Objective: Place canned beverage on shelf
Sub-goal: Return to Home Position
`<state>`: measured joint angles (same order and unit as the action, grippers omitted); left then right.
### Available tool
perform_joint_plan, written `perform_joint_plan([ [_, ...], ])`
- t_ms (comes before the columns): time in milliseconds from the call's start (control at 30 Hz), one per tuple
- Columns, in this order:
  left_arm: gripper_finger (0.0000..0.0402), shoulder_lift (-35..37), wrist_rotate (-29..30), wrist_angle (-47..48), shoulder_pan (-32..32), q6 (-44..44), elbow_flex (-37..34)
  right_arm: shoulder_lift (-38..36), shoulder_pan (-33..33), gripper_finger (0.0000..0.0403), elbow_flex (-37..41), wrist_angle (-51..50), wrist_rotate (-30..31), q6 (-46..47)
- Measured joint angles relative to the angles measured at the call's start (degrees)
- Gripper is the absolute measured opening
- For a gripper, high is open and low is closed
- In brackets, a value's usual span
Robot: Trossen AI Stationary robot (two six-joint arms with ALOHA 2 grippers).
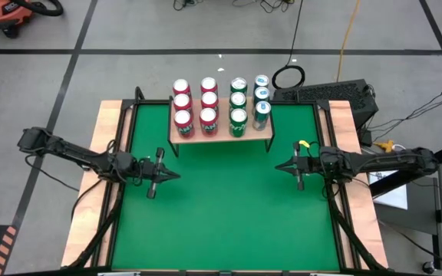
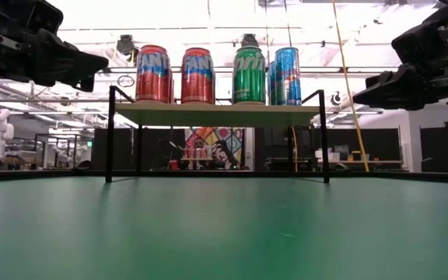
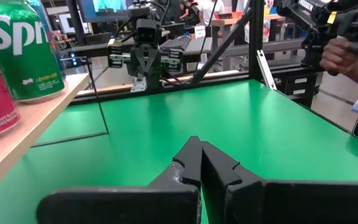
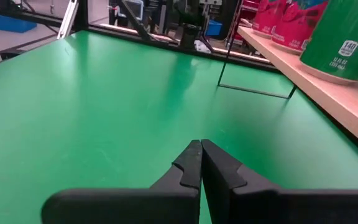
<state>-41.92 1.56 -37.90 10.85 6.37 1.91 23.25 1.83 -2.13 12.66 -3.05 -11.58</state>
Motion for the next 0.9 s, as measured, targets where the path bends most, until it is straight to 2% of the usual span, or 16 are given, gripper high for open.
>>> perform_joint_plan([
  [367, 0.0003, 10.50, 1.73, 9.71, 0.00, -0.02, 0.02, -5.03, 0.00, 0.0000, 0.00, -5.14, 0.02, -0.03],
  [900, 0.0003, 29.81, 1.92, 24.45, 0.00, 0.74, 0.02, -12.48, 0.02, 0.0000, 0.00, -9.70, -0.03, -1.06],
])
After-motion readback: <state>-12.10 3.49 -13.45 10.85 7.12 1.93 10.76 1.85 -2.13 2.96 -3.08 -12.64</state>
